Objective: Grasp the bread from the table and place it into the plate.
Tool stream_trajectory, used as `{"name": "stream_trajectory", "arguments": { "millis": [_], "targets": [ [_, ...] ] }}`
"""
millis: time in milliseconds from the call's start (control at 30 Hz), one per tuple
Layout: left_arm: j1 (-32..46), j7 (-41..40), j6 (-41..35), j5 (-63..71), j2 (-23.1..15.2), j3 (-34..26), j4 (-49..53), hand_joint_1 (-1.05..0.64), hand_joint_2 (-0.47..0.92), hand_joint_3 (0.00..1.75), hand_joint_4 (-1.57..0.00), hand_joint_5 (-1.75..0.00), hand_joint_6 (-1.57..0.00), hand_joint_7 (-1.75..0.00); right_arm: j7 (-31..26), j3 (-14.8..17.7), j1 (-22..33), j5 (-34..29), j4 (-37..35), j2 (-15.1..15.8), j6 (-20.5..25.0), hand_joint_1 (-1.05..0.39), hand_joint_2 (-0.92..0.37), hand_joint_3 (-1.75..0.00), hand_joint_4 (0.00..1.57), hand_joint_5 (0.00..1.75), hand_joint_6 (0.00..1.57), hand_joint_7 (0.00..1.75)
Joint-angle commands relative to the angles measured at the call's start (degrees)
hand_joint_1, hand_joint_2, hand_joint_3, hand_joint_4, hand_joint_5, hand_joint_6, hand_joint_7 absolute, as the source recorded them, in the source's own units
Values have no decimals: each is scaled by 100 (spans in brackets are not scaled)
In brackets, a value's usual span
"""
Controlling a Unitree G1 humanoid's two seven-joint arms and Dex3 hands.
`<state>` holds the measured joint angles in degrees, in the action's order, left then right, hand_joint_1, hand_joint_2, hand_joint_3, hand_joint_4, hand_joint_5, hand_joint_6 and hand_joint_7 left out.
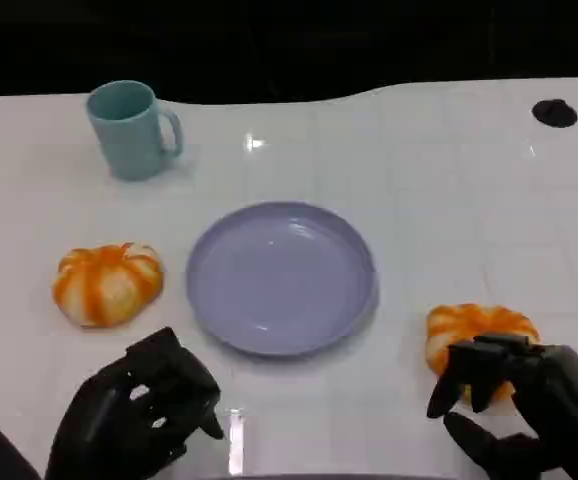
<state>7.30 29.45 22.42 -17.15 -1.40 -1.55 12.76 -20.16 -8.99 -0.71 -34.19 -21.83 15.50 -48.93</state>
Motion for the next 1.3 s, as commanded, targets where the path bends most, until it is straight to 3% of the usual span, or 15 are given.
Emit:
{"name": "stream_trajectory", "arguments": {
  "millis": [33,1033,1100,1200,1300],
  "targets": [
    [-8,-3,0,-32,-52,-49,-10,-59,92,23,-63,-175,-63,-141,-29,24,-40,50,-6,103,-40,-21,-13,-139,89,163,85,128],
    [39,-129,-388,-10,-83,-60,-404,-59,92,27,-63,-174,-63,-139,275,42,83,227,462,81,202,-15,-19,-134,87,162,84,125],
    [50,-161,-374,26,-72,-56,-426,-59,92,27,-63,-174,-63,-139,326,66,122,300,580,67,256,-15,-20,-131,87,158,84,120],
    [47,-147,-351,25,-80,-53,-416,-58,92,29,-63,-175,-62,-140,574,99,227,446,913,74,559,-16,-27,-122,81,144,84,94],
    [49,-149,-367,29,-92,-46,-428,-58,92,29,-63,-175,-62,-140,967,142,361,413,1478,137,1156,-24,-34,-110,72,139,81,74]
  ]
}}
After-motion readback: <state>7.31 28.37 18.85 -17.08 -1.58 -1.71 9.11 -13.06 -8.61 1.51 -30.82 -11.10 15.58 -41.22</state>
